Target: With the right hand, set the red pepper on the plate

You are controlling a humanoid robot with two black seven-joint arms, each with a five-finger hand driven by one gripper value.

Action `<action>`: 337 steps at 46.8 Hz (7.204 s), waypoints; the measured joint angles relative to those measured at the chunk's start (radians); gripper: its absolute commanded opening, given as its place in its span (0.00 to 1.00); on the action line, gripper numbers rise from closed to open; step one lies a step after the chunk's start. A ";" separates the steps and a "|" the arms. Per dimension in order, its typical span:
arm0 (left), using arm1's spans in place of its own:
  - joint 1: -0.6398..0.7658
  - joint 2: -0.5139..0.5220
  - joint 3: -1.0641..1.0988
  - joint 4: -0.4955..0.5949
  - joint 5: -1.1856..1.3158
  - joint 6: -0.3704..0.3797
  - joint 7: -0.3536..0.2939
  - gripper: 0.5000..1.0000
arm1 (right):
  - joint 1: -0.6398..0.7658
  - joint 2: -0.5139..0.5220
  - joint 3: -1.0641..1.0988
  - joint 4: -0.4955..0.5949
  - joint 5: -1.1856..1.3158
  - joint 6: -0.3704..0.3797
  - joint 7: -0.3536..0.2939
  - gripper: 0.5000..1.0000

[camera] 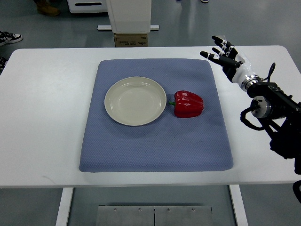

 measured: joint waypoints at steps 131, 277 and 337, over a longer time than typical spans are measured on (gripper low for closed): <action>0.000 0.000 0.000 0.000 0.000 0.000 0.000 1.00 | 0.183 -0.194 -0.725 0.171 -0.451 0.088 0.128 0.89; 0.000 0.000 0.000 0.000 0.000 0.000 0.000 1.00 | 0.335 0.152 -0.728 0.072 -0.413 0.029 -0.083 0.00; 0.000 0.000 0.000 0.000 0.000 0.000 0.000 1.00 | 0.317 0.151 -0.619 0.092 -0.319 0.040 -0.089 1.00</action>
